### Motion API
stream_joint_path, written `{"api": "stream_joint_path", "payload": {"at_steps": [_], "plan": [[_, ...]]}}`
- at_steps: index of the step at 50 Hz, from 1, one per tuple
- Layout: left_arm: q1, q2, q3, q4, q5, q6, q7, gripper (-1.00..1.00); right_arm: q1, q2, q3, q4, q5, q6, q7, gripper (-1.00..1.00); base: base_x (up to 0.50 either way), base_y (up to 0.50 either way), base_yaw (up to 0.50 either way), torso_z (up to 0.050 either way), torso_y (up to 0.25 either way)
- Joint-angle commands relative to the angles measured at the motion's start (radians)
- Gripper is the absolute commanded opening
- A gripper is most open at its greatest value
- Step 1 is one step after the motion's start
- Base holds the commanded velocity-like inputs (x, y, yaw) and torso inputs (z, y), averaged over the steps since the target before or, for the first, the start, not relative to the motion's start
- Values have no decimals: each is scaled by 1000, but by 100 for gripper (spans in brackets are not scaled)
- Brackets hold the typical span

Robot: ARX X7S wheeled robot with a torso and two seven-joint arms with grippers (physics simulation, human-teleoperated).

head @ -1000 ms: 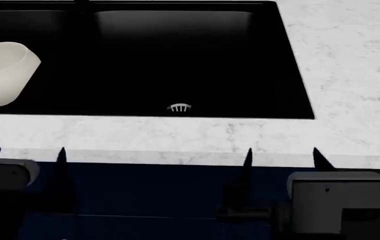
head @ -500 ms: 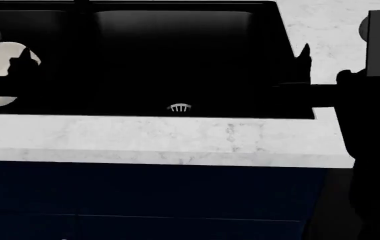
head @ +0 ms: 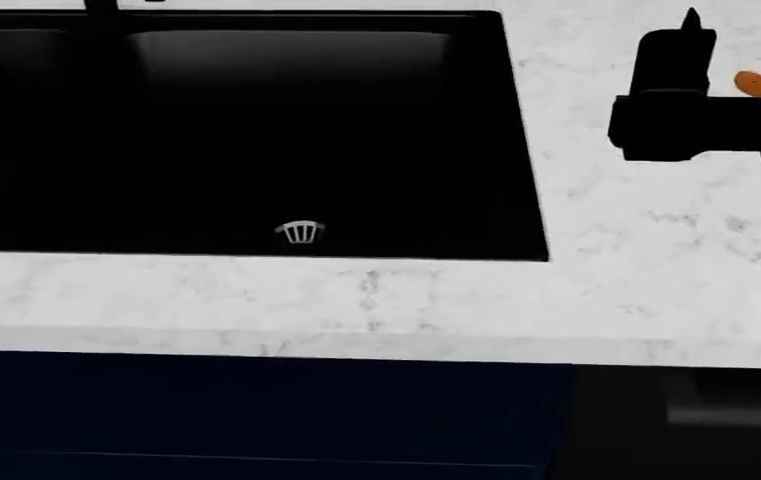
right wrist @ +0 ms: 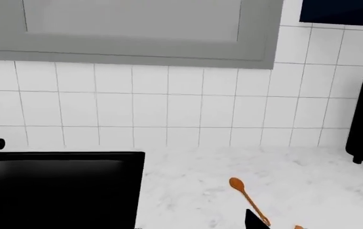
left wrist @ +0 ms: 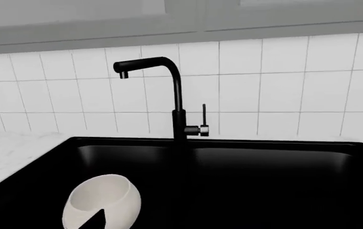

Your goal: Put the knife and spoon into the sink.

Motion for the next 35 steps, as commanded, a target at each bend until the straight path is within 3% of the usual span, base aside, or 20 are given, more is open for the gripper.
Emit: {"api": "stream_joint_path", "payload": {"at_steps": [1,19,35], "plan": [[-7,-5,-2,-7,-4,4,-1,100,22,21,34,-17,129,37,82,100,203,-488,0,0,0],[2,-9,2,-8,-7,11,-3,100,-30,78,-17,51,129,-120,7,100,342,-376,0,0,0],[3,-18,10,1,-10,4,-5,100,-37,69,-2,28,166,-113,1,100,500,-54,0,0,0]]}}
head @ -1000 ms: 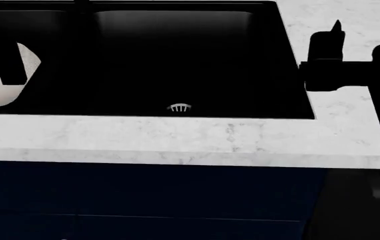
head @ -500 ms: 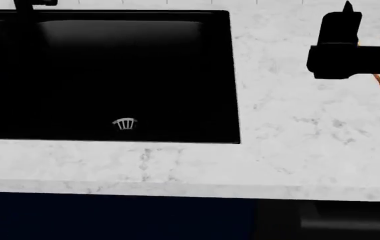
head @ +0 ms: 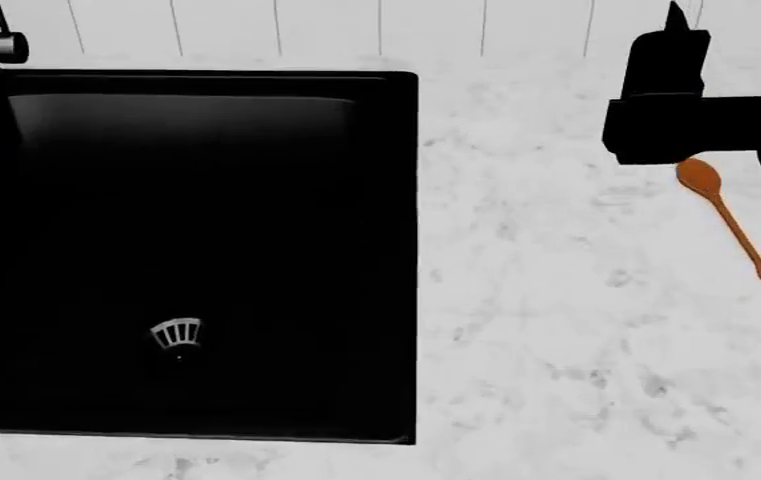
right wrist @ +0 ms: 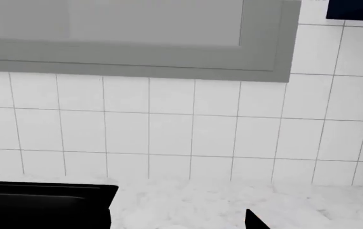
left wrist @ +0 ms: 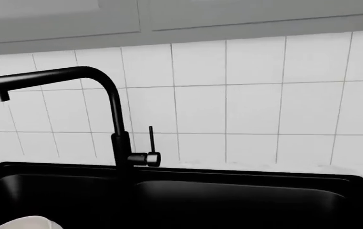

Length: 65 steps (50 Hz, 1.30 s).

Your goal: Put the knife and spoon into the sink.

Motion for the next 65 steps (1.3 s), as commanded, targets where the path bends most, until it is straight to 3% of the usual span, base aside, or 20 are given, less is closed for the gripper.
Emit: {"api": "stream_joint_path", "payload": {"at_steps": [1,38,51,65], "plan": [[2,-5,2,4,-2,-3,-2,100,-9,3,1,-1,19,-14,-4,100,500,-16,0,0,16],[9,-8,2,-1,-14,5,-7,100,-15,14,-1,-2,65,-6,-1,100,166,-98,0,0,0],[6,-8,1,-8,-19,5,-9,100,95,69,-101,341,39,49,-62,100,0,0,0,0,0],[21,-5,5,-21,-26,17,-5,100,69,92,-151,428,24,59,-44,100,0,0,0,0,0]]}}
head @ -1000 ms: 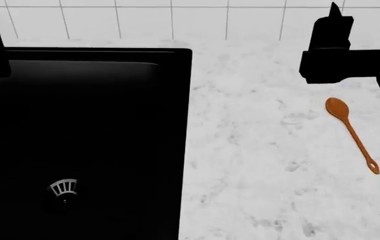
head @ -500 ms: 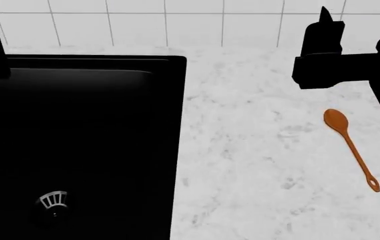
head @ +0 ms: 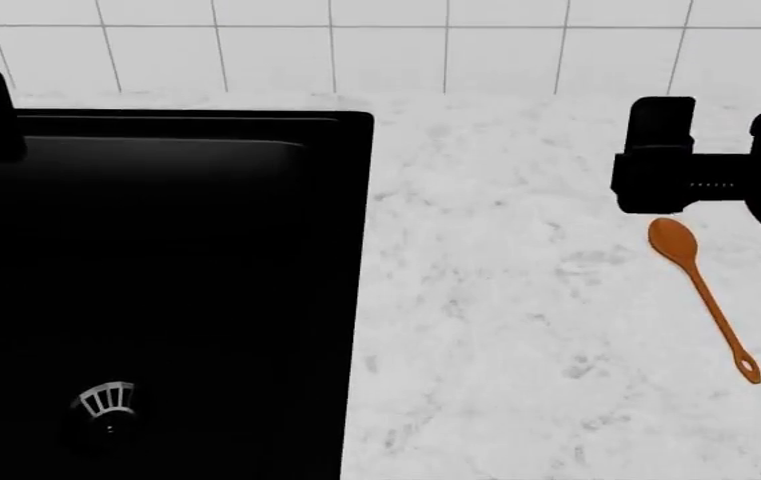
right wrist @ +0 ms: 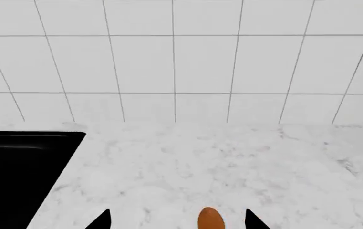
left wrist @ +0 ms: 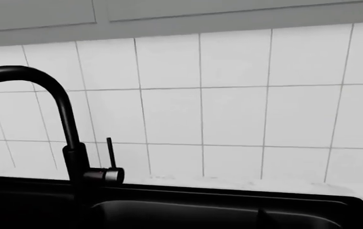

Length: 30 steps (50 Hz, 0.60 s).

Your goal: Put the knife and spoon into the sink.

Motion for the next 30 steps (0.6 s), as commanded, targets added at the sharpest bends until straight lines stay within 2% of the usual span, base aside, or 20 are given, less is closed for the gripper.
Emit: {"api": "stream_joint_path", "payload": {"at_steps": [1,13,30], "plan": [[9,2,-1,1,-8,-2,1,100,-17,36,-33,103,-16,-8,-3,100,0,0,0,0,0],[20,4,-5,-1,-16,1,1,100,-72,84,-71,170,-51,-90,-31,100,0,0,0,0,0],[17,17,4,-41,-17,23,-1,100,-135,47,-133,324,-128,-253,-47,100,0,0,0,0,0]]}}
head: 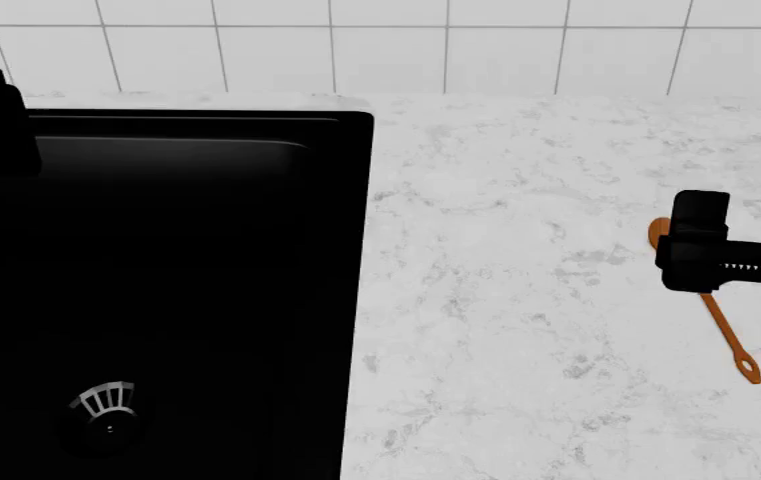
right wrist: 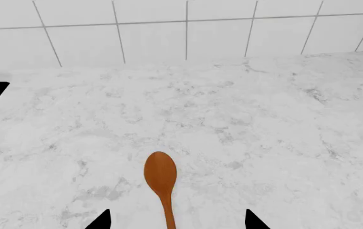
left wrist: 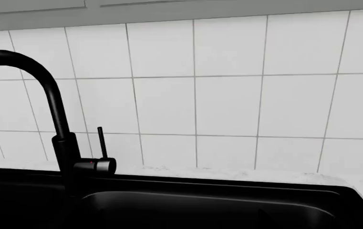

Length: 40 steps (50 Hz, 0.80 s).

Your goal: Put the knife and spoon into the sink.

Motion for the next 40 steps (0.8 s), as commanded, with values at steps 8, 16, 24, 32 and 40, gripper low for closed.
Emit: {"api": "stream_joint_path", "payload": {"at_steps": [8,16,24,32,40], "plan": [[0,4,1,-25,-7,17,3,100,-21,-36,-101,303,-108,-250,-91,100,0,0,0,0,0],[6,3,-1,-11,-12,10,-1,100,-32,-57,-104,395,-96,-287,-147,100,0,0,0,0,0],[3,3,6,-15,-13,13,-1,100,-60,-59,-136,411,-116,-305,-155,100,0,0,0,0,0],[6,4,7,-13,-16,13,-3,100,-100,-51,-159,397,-126,-289,-149,100,0,0,0,0,0],[10,2,3,-12,-19,15,-4,100,-95,-62,-219,443,-155,-307,-184,100,3,0,0,0,0]]}}
